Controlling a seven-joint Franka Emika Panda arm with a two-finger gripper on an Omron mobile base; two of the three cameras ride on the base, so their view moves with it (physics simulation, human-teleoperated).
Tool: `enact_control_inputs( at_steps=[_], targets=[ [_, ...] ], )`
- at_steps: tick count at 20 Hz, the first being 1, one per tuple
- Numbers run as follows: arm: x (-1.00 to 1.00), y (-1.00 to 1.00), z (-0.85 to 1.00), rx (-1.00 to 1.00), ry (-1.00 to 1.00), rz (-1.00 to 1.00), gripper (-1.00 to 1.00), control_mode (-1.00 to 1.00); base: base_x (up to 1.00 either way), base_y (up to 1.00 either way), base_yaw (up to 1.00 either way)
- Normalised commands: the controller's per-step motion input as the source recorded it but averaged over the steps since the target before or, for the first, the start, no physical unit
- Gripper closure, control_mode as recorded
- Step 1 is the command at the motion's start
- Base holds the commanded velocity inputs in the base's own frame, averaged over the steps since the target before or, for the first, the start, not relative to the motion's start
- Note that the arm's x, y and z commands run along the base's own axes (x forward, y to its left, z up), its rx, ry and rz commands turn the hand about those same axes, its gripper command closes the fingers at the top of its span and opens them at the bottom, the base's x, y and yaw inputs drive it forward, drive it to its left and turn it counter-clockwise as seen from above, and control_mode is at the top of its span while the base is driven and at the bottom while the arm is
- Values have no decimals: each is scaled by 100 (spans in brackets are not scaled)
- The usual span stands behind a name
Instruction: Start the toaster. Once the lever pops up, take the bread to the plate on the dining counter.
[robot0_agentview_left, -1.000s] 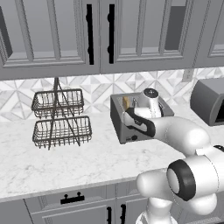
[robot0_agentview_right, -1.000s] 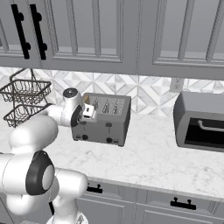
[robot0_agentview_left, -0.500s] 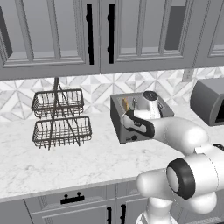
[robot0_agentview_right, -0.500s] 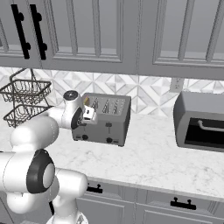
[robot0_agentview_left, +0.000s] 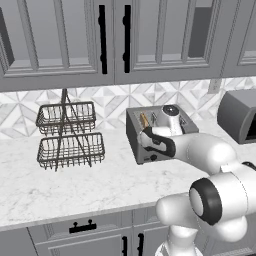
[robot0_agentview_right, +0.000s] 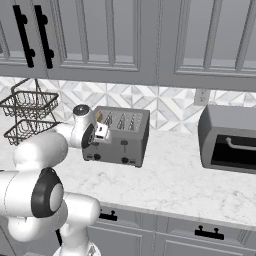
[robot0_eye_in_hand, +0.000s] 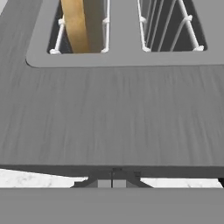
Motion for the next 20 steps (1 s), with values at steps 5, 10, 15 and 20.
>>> enact_control_inputs(
  at_steps=[5, 10, 15, 20],
  targets=[
    [-20, 0, -93, 0, 2, 0, 100, -100, 0, 0, 0],
    [-37, 0, -100, 0, 1, 0, 100, -100, 0, 0, 0],
    [-4, 0, -74, 0, 0, 0, 100, -100, 0, 0, 0],
    [-29, 0, -16, 0, -10, 0, 100, -100, 0, 0, 0]
  ],
)
